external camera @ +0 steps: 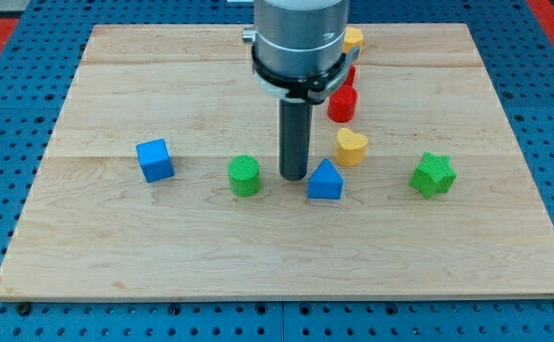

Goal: Push the blue triangle horizontally to the green star

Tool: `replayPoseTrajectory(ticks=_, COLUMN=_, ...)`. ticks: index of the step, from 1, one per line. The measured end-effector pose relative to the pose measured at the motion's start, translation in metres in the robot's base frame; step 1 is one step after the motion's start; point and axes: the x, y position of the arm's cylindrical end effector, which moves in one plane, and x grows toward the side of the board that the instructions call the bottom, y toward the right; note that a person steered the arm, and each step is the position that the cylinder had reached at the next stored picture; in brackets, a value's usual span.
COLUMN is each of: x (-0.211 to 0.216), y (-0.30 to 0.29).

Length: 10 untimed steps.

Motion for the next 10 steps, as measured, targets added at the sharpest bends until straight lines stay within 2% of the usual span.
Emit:
replayPoseTrajectory(ticks=1, x=0.034, y=0.000)
replayPoseTrajectory(ticks=2, x=0.039, y=0.034)
replayPoseTrajectory(ticks=4, x=0.013, y=0.091)
replayPoseTrajectory(ticks=5, x=0.010, y=0.090)
replayPoseTrajectory(ticks=7, x=-0.032, y=0.072)
replayPoseTrajectory(ticks=8, x=-0.019, y=0.073)
replayPoseTrajectory(ticks=9, x=0.038, y=0.090)
replayPoseTrajectory(ticks=10, x=0.051, y=0.057)
